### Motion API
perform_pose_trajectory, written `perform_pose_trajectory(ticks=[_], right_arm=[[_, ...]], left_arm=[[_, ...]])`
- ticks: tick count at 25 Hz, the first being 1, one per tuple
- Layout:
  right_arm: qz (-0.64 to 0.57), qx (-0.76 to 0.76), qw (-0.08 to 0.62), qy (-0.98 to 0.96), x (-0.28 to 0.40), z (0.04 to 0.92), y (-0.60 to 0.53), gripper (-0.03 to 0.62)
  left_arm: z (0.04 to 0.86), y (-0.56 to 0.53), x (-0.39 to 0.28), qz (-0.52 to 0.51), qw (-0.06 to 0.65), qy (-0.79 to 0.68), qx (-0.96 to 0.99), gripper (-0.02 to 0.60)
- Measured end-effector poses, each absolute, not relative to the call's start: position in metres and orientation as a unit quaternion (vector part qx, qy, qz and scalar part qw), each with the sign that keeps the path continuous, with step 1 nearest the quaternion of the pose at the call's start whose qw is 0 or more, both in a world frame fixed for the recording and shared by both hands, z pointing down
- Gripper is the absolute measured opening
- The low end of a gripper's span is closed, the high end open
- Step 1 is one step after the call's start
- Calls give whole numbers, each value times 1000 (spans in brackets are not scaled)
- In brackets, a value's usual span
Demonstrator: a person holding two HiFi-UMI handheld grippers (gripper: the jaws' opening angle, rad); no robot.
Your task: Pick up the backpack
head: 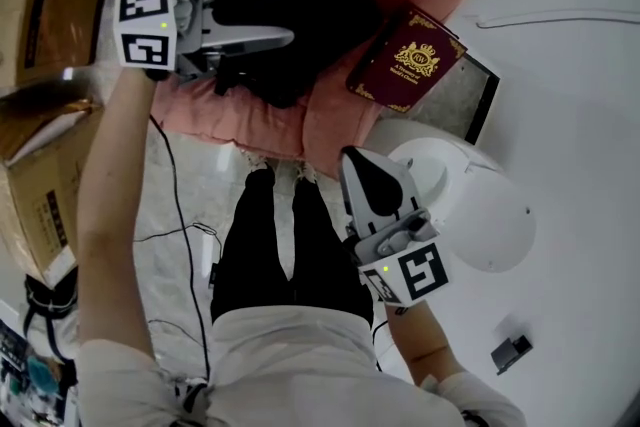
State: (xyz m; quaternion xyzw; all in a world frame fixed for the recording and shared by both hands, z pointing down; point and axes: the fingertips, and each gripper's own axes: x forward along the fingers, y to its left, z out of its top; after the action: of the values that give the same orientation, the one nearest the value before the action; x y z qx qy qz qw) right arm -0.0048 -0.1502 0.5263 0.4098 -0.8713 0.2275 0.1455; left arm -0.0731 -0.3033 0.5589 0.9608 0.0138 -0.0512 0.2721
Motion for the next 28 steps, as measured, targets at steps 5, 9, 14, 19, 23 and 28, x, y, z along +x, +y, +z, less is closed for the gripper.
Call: perform_pose_trajectory(ticks=[5, 9, 14, 19, 23, 28], right_arm=[[230, 409, 148, -870, -8, 527, -146, 20], [227, 410, 148, -871, -10, 526, -145, 20], [228, 413, 147, -869, -7, 527, -144, 20], [225, 410, 146, -872, -11, 525, -140, 20], [222, 410, 146, -872, -12, 523, -136, 20], [221, 410, 143, -873, -11, 520, -129, 20]], left_arm=[[561, -315, -54, -41, 254, -30, 966, 146], [563, -326, -56, -55, 243, -77, 965, 62], [563, -318, -52, -37, 238, -62, 969, 34], [564, -303, -48, -5, 220, -62, 974, 19], [569, -302, -49, 12, 203, -93, 975, 17], [560, -301, -52, -17, 201, -112, 973, 17]])
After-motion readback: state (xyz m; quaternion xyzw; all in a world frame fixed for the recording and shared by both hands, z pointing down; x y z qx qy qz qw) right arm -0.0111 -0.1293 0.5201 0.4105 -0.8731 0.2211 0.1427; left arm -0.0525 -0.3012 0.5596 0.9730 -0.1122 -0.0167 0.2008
